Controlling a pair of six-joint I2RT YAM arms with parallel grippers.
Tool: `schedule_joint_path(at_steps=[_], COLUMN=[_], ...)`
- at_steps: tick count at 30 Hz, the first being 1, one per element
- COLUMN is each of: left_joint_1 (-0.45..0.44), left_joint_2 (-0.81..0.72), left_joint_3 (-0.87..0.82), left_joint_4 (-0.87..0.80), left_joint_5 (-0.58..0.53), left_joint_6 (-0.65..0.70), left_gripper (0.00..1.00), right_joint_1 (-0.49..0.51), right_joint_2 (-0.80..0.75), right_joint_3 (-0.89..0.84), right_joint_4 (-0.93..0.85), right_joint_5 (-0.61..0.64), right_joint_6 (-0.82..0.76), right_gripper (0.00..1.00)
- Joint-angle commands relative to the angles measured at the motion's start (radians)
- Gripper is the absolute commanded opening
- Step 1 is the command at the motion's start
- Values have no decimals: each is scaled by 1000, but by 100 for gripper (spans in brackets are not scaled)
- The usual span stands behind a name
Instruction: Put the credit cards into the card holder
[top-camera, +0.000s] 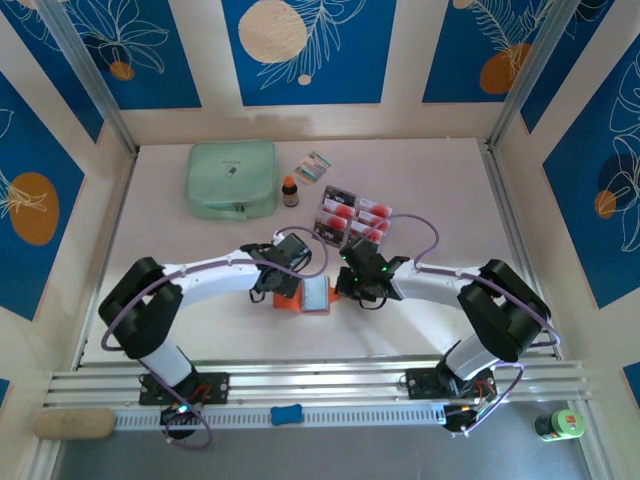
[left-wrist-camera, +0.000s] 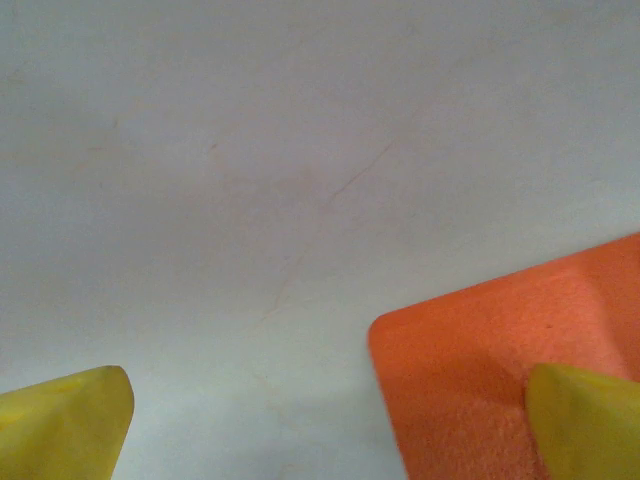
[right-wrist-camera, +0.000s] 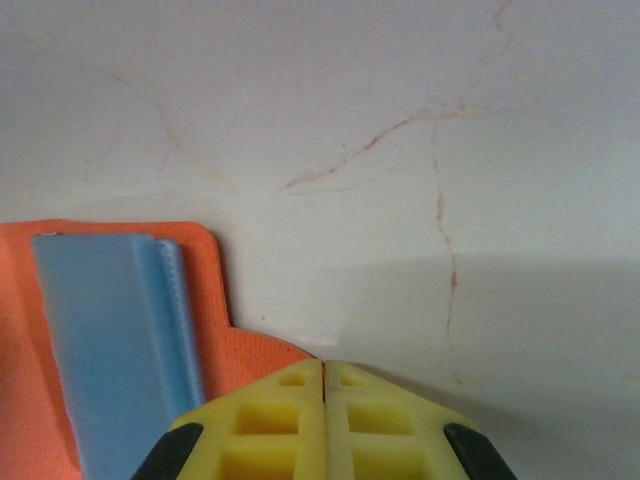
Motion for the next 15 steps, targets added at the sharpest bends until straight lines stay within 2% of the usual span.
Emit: schedule_joint_path(at_steps=[1,9,15], left_joint_1=[-7,-20,-21], left_joint_2=[41,107,24], left_joint_3=[-12,30,66], left_joint_4=[-63,-89,-77], left_joint_5=[-70,-88,22], left_joint_6=[20,27,-18], left_gripper=[100,100,100], right_joint_1=[-3,-7,-10], right_joint_2=[-14,-8,-26], right_joint_3=[-19,-23,-42], right_joint_4=[-3,31,91], right_joint_5=[-17,-43,-78], right_joint_6=[18,13,-6], right_gripper=[0,0,0])
